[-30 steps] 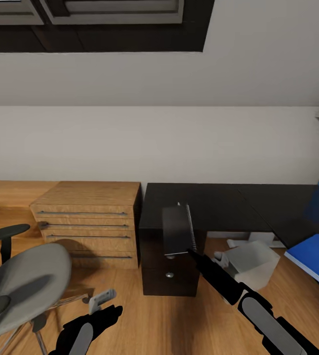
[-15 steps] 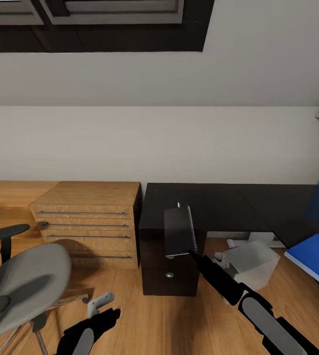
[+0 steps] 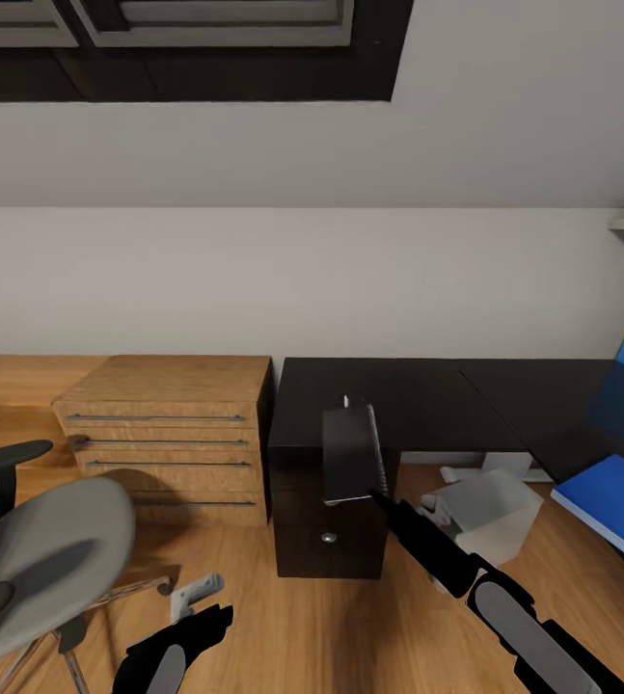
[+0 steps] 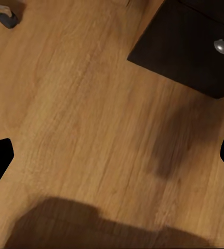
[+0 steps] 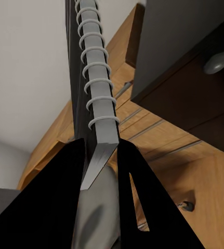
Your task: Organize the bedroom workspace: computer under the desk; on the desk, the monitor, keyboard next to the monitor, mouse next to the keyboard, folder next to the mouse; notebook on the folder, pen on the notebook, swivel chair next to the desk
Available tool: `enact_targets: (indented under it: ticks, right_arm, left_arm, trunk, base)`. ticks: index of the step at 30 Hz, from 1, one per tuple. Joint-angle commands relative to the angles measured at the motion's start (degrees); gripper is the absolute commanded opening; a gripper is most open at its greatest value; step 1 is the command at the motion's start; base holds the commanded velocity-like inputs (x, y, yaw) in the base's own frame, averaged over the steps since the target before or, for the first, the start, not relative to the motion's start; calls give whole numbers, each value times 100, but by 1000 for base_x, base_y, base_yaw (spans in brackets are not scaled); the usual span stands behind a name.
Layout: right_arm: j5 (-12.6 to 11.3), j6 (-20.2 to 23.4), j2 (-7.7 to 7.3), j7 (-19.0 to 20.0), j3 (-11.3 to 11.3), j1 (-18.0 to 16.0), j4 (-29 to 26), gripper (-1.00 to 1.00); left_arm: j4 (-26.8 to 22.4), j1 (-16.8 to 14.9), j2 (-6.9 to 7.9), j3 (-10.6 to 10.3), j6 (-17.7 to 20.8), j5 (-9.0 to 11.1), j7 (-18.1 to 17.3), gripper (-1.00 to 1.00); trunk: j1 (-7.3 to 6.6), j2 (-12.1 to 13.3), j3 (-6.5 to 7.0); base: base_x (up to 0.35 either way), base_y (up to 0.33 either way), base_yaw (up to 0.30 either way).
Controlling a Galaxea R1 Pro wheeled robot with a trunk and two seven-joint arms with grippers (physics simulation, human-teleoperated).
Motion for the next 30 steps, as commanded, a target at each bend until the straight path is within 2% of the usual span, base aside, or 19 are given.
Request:
enact_targets:
  ticks: [1, 5, 9, 15, 16, 20, 21, 24, 28, 30]
  right_arm:
    - [-57, 5, -8, 19, 7, -7, 4, -100]
    - [-53, 10, -16, 19, 2, -7, 17, -100]
    - [-61, 12, -54, 19, 1, -7, 12, -100]
    - [-67, 13, -103, 19, 2, -7, -5, -100]
    - [-68, 13, -112, 19, 0, -7, -7, -100]
    - [-74, 18, -137, 21, -4, -7, -8, -100]
    - [-99, 19, -162, 24, -5, -7, -10, -100]
    - [-211, 21, -201, 26, -6, -7, -14, -100]
    - [-779, 24, -309, 36, -6, -7, -18, -100]
    - [-912, 27, -328, 41, -7, -7, -18, -100]
  left_arm:
    - [3, -2, 1, -6, 11, 59, 55, 100]
    - [131, -2, 7, -4, -27, 56, 53, 100]
    - [570, -2, 14, -4, -289, 48, 48, 100]
    - [1415, -2, 18, -67, -1109, 30, 38, 100]
    - [1616, -2, 18, -171, -1336, 15, 37, 100]
    - [1948, -2, 26, -559, -1687, -89, 42, 100]
    - [2062, -2, 32, -759, -1833, -167, 47, 100]
    - [2165, -2, 35, -955, -2035, -248, 50, 100]
    - [2308, -2, 36, -1141, -2313, -312, 54, 100]
    - [2329, -2, 36, -1153, -2334, -317, 54, 100]
  trunk:
    - [0, -3, -6]
    - [0, -3, -6]
    - [0, -3, -6]
    - [0, -3, -6]
    - [0, -3, -6]
    - [0, -3, -6]
    - [0, -3, -6]
    - [0, -3, -6]
    - [0, -3, -6]
    - [0, -3, -6]
  base:
    - [0, 0, -187]
    - [0, 0, -218]
    - [0, 0, -252]
    - [0, 0, -266]
    - [0, 0, -278]
    - [0, 0, -286]
    - [0, 0, -293]
    - [0, 0, -295]
    - [0, 0, -297]
    - [0, 0, -298]
